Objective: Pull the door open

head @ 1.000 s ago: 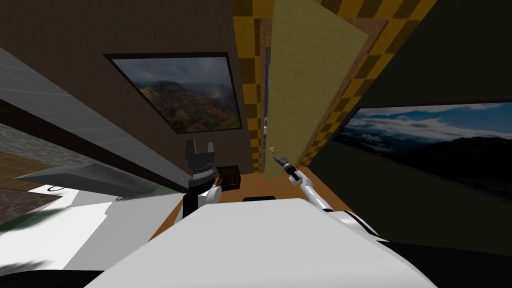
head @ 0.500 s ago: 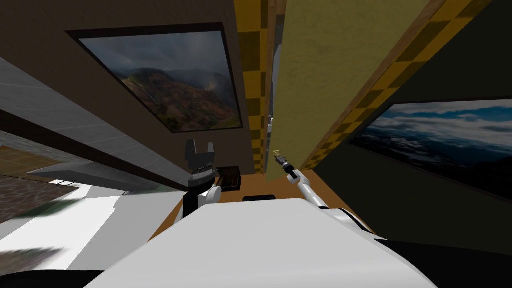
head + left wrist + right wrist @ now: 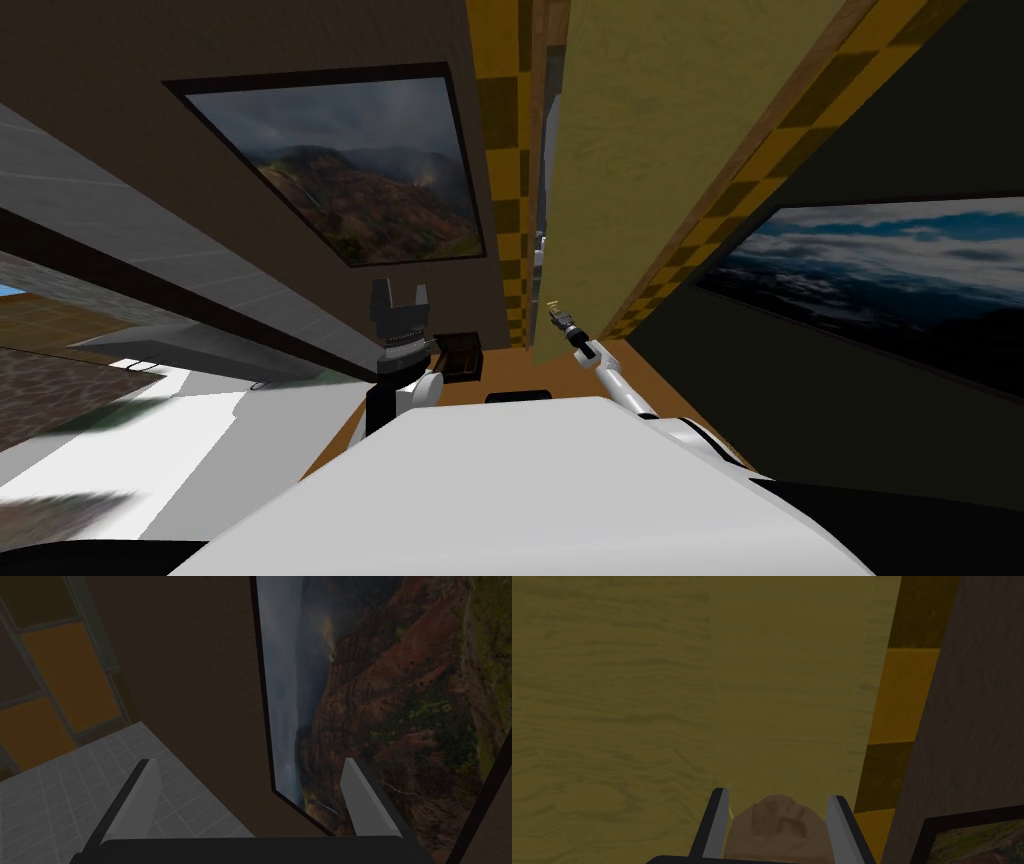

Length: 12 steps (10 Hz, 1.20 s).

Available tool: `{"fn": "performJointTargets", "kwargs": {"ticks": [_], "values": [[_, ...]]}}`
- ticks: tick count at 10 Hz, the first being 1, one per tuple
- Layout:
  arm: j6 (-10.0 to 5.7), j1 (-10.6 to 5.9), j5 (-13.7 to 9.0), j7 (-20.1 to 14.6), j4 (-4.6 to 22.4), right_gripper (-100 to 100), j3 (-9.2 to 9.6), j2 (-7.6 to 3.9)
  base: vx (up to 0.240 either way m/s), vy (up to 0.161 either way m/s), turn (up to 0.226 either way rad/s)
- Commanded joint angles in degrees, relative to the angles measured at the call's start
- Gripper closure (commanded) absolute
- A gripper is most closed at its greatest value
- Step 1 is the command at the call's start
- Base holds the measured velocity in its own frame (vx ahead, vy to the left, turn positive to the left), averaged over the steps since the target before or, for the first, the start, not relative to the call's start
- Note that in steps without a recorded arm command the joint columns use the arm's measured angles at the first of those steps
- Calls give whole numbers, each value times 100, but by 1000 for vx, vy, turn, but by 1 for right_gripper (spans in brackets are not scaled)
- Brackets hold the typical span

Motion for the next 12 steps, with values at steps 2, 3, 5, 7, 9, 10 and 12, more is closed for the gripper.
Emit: {"fn": "performJointTargets", "kwargs": {"ticks": [2,3,5,7,9,10,12], "values": [[8,20,-182,-238,-22,100,2,-5,-37,-44,137],[13,30,-275,-363,-34,100,3,-7,-66,-66,149],[21,51,-463,-613,-57,100,6,-12,-66,-75,153],[33,80,-729,-952,-89,100,9,-18,-70,-71,165],[39,95,-864,-1162,-106,100,10,-22,-54,-59,129],[46,112,-1018,-1360,-125,100,12,-25,-51,-40,96],[54,131,-1187,-1570,-145,100,14,-30,-74,-58,128]]}}
